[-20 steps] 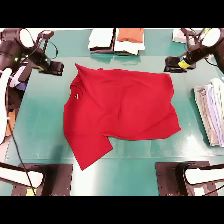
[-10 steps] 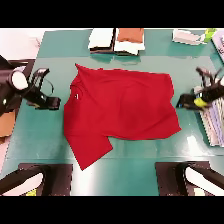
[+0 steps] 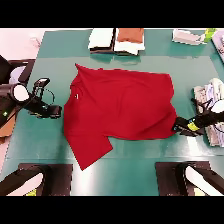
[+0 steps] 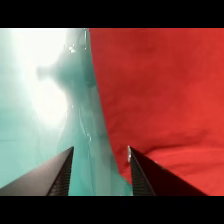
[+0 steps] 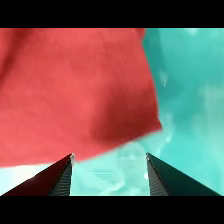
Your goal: Fold the shirts.
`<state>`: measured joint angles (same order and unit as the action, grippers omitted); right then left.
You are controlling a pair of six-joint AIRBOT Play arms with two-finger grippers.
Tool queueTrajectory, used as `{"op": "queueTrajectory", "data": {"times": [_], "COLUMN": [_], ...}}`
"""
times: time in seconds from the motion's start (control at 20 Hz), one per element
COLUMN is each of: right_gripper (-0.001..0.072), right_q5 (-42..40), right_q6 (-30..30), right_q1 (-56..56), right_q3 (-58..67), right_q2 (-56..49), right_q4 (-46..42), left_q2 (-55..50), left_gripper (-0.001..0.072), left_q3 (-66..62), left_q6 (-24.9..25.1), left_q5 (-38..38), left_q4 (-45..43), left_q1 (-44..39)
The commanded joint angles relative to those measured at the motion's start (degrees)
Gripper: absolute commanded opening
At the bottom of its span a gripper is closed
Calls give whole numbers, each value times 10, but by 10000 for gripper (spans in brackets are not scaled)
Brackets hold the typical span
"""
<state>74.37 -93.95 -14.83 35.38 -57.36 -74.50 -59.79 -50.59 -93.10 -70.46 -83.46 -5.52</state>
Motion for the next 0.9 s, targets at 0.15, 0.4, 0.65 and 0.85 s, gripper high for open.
{"op": "queueTrajectory", "data": {"times": [0.15,0.4,0.65,0.85], "right_gripper": [186,17,17,17], "right_q5": [-68,-92,-93,-93], "right_q6": [-3,-3,-3,-3], "right_q1": [49,91,91,91], "right_q3": [-17,-17,-17,-16], "right_q2": [-47,-5,24,24], "right_q4": [24,23,24,25], "left_q2": [2,1,1,1], "left_gripper": [408,591,590,517], "left_q3": [5,74,159,179], "left_q6": [1,33,34,36], "left_q5": [-9,-11,45,75], "left_q4": [2,104,137,151], "left_q1": [0,0,0,0]}}
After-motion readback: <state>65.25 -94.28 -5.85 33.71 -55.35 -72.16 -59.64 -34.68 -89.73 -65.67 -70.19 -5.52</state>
